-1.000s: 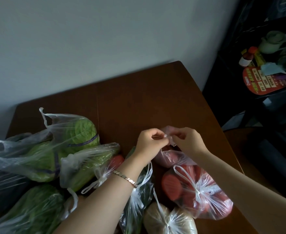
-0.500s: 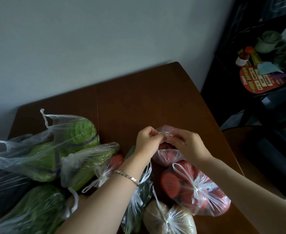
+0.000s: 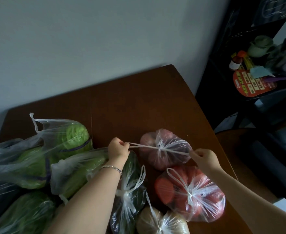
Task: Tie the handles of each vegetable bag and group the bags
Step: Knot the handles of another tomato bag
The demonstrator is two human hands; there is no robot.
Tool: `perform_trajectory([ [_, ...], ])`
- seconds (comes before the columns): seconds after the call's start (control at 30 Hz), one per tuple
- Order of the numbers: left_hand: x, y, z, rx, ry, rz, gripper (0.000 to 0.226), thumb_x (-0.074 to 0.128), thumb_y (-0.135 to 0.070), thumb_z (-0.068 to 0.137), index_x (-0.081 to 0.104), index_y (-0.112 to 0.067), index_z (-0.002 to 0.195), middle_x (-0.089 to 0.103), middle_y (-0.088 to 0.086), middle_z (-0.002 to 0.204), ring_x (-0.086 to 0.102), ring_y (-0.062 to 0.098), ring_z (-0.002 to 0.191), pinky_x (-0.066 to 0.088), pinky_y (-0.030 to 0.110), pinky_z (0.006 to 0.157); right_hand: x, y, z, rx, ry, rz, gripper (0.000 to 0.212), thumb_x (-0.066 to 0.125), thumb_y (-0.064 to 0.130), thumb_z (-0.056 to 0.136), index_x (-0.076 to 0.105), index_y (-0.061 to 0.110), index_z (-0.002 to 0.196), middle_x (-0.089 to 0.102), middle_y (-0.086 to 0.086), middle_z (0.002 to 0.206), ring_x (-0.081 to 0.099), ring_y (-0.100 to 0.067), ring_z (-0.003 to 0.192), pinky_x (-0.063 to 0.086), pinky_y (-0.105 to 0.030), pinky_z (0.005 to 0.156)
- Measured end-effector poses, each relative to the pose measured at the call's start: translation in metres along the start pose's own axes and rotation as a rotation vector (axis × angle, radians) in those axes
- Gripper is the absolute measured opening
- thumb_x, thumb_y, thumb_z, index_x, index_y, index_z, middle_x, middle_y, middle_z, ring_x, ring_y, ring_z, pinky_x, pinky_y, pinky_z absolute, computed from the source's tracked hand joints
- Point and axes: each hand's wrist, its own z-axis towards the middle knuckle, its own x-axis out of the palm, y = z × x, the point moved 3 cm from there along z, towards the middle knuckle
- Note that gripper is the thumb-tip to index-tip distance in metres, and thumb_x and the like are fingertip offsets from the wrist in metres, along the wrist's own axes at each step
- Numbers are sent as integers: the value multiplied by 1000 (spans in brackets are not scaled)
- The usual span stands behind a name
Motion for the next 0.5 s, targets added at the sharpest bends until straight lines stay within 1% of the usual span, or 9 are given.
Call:
perform_trajectory([
  [0.07,5,-2,-6,-84,-42,-187,13,53,-9,91,47,-8,80,62,14,83,59,13,55,48,23,46,1,1,0,33,-32,12,52,58,13,85,38,19,38,30,8,36,25,-11,40,20,-23,42],
  [0.1,7,-8,-10,-107,-49,-353,9,53,-10,92,48,-7,85,62,14,86,60,13,56,51,21,46,2,3,1,46,-50,46,47,57,14,86,40,14,42,31,4,40,26,-12,41,21,-23,44],
  [0.13,7,-17,-14,-104,-20,-566,7,53,-10,92,49,-7,86,63,14,87,63,13,58,54,20,49,1,6,2,54,-69,99,39,57,15,86,46,10,49,35,0,44,29,-13,42,24,-24,46],
  [0.2,9,-36,-24,-71,168,-880,9,53,-9,92,51,-10,83,65,11,82,67,12,58,56,19,55,-2,19,-1,37,-78,204,28,55,17,87,59,2,64,49,-7,54,39,-14,47,32,-25,48],
  [0.23,8,-43,-31,-17,275,-858,11,54,-12,91,53,-11,81,66,8,80,67,11,58,54,19,54,-3,29,-4,-6,-60,242,27,55,18,88,62,-1,69,55,-10,60,44,-14,50,36,-27,51],
  [0.3,9,-53,-46,169,470,-494,17,54,-22,91,59,-9,80,67,3,78,60,10,60,46,15,50,-3,55,-11,-125,1,293,28,56,17,87,64,-3,70,62,-11,67,52,-15,57,42,-27,59],
  [0.37,15,-58,-61,323,654,-213,28,48,-27,94,63,-5,85,61,1,76,52,9,65,41,14,55,0,79,-15,-207,68,314,27,57,17,87,65,-2,69,62,-8,66,54,-14,61,44,-27,63],
  [0.43,17,-62,-70,327,761,-178,26,39,-24,98,62,-15,87,57,-4,74,51,3,66,40,13,58,6,95,-15,-267,118,280,26,57,17,88,67,4,67,62,-5,65,54,-14,64,44,-27,64],
  [0.5,19,-64,-72,320,778,-182,23,35,-20,99,58,-24,95,55,-5,78,50,-2,64,39,13,59,10,100,-12,-302,125,253,26,56,17,89,66,11,65,61,0,63,53,-12,63,43,-24,64],
])
